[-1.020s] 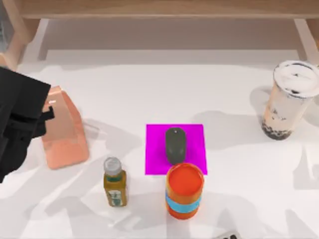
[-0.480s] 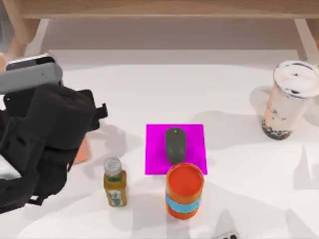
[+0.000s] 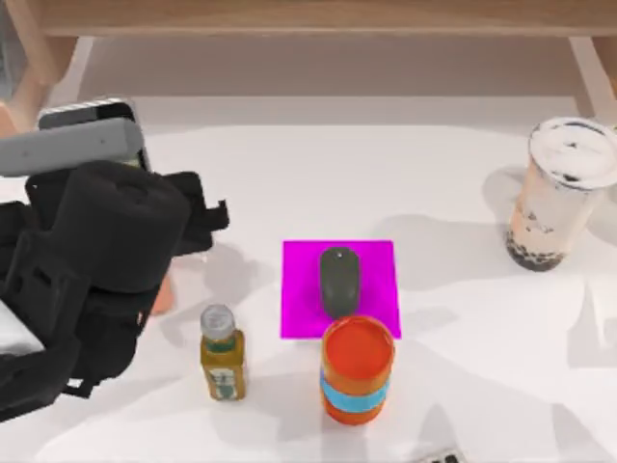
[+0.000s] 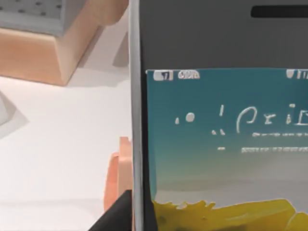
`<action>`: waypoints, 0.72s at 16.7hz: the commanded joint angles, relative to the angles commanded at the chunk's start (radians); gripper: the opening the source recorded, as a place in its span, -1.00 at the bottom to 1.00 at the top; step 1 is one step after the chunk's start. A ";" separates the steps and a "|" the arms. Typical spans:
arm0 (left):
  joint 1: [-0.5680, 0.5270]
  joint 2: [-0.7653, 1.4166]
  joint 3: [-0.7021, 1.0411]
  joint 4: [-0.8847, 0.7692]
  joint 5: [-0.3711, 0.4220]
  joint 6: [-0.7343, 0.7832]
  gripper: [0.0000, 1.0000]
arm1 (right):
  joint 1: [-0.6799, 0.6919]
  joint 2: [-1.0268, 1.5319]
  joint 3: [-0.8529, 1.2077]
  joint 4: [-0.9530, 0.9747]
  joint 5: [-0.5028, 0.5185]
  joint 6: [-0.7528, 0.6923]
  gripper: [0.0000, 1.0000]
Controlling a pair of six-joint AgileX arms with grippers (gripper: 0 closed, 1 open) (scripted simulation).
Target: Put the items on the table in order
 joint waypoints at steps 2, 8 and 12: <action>-0.009 0.006 -0.001 0.091 0.042 0.047 -1.00 | 0.000 0.000 0.000 0.000 0.000 0.000 1.00; 0.133 0.106 -0.023 0.215 0.080 0.104 -1.00 | 0.000 0.000 0.000 0.000 0.000 0.000 1.00; 0.188 0.150 -0.029 0.216 0.082 0.097 -1.00 | 0.000 0.000 0.000 0.000 0.000 0.000 1.00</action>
